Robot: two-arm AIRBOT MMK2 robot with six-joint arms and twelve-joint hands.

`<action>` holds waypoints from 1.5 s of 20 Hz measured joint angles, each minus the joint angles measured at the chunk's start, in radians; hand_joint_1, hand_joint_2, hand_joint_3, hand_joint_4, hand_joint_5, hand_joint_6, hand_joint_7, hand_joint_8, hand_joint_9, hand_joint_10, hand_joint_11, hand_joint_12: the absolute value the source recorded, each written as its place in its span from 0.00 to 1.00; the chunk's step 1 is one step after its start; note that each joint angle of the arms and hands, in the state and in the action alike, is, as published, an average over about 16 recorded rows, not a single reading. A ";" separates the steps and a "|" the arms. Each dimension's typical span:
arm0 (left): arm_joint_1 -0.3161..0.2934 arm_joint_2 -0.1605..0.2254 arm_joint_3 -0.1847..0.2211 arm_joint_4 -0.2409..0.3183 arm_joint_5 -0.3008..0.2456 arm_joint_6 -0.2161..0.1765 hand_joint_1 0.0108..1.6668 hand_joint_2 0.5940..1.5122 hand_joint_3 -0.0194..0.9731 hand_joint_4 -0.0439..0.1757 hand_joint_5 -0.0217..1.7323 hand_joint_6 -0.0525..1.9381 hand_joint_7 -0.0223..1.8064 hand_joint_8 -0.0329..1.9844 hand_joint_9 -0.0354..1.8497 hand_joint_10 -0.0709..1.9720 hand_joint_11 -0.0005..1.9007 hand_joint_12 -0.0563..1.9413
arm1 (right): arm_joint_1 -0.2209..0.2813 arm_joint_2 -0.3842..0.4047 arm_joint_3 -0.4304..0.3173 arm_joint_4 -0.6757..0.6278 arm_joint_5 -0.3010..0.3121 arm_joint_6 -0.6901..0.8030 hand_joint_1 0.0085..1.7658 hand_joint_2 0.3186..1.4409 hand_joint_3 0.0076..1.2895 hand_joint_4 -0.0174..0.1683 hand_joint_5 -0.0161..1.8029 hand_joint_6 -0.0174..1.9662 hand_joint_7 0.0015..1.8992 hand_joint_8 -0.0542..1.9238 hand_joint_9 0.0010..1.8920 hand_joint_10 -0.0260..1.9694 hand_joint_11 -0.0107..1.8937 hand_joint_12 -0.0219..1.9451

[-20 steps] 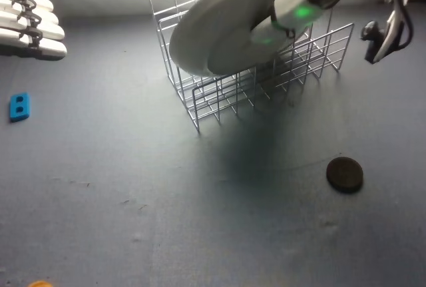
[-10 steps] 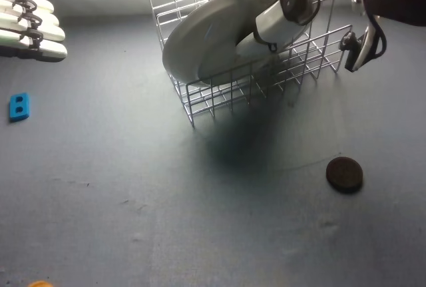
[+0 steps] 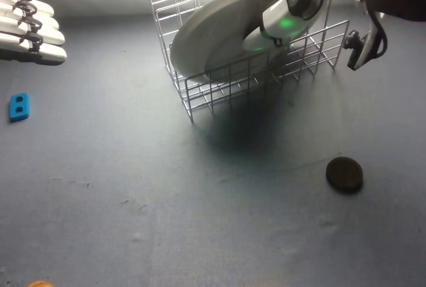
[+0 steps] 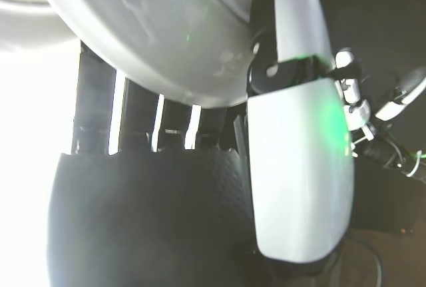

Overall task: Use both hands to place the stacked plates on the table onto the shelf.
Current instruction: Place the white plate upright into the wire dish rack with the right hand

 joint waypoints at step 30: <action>0.022 0.000 -0.057 -0.022 -0.008 0.020 0.00 0.53 0.03 0.19 0.02 0.03 0.03 0.01 0.03 0.04 0.01 0.03 | -0.011 0.055 -0.066 0.006 0.086 -0.096 0.54 0.59 0.00 0.09 0.47 0.03 0.49 0.03 0.49 0.02 0.25 0.66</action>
